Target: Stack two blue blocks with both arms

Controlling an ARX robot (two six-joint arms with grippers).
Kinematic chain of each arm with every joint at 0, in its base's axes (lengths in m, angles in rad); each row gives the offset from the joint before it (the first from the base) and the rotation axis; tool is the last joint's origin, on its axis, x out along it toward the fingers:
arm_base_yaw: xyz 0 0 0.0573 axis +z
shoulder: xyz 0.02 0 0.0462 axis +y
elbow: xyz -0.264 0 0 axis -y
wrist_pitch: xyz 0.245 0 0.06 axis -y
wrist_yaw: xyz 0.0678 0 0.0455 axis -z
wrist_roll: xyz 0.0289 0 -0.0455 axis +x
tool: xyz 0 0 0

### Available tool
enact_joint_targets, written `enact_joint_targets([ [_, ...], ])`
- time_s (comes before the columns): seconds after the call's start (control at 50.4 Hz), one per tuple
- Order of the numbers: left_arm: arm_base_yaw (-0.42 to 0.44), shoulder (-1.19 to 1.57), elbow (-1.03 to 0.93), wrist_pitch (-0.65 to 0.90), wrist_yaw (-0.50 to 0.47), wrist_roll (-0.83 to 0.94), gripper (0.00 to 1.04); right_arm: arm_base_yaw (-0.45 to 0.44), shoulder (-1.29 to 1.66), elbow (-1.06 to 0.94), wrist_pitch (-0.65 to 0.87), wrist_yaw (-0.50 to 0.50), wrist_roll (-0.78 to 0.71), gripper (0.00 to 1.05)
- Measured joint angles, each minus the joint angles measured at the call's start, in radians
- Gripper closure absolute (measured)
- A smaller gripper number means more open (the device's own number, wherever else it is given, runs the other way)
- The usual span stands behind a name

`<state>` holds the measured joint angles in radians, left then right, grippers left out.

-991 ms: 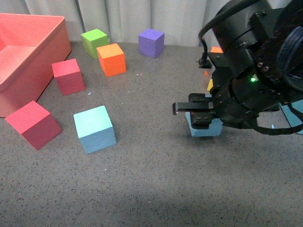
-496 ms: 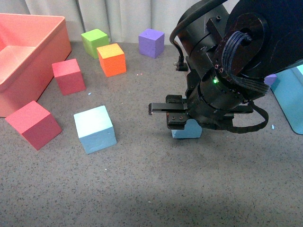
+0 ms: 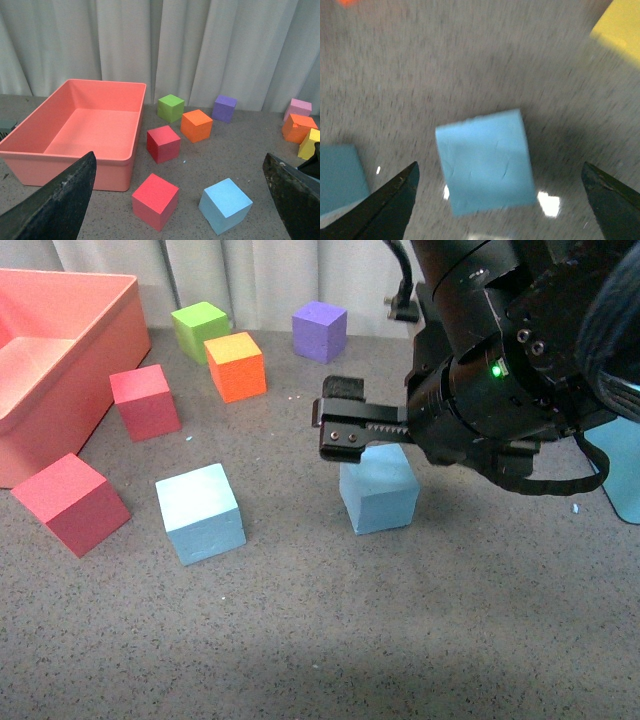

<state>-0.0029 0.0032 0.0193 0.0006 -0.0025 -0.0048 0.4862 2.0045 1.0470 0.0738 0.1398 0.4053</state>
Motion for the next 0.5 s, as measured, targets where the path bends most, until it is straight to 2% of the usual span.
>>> enact_joint_targets([
  [0.02,0.0,0.0,0.0,0.0,0.0,0.0,0.07,0.001,0.003,-0.033,0.1,0.059,-0.032,0.14],
  [0.04,0.0,0.0,0.0,0.0,0.0,0.0,0.07,-0.002,0.007,-0.092,0.264,0.15,-0.092,0.19],
  [0.079,0.0,0.0,0.0,0.0,0.004,0.0,0.07,-0.011,0.011,-0.188,0.477,0.245,-0.177,0.26],
  [0.178,0.0,0.001,0.0,0.0,-0.001,0.0,0.07,-0.067,-0.007,-0.442,0.979,0.257,-0.321,0.44],
  [0.198,0.0,0.0,0.0,0.0,-0.001,0.0,0.07,-0.085,-0.032,-0.494,1.119,0.245,-0.34,0.49],
  [0.238,0.0,0.0,0.0,0.0,0.0,0.0,0.07,-0.115,-0.109,-0.558,1.257,0.222,-0.366,0.58],
  [0.297,0.0,0.0,0.0,0.0,0.0,0.0,0.07,-0.159,-0.231,-0.629,1.309,0.188,-0.384,0.73],
  [0.436,0.0,0.0,0.0,0.0,0.001,0.0,0.07,-0.227,-0.367,-0.788,1.276,0.114,-0.401,1.01],
  [0.456,0.0,0.0,0.0,0.0,0.001,0.0,0.07,-0.235,-0.385,-0.801,1.269,0.106,-0.402,1.04],
  [0.496,0.0,0.0,0.0,0.0,0.0,0.0,0.07,-0.248,-0.424,-0.826,1.256,0.09,-0.405,1.04],
])
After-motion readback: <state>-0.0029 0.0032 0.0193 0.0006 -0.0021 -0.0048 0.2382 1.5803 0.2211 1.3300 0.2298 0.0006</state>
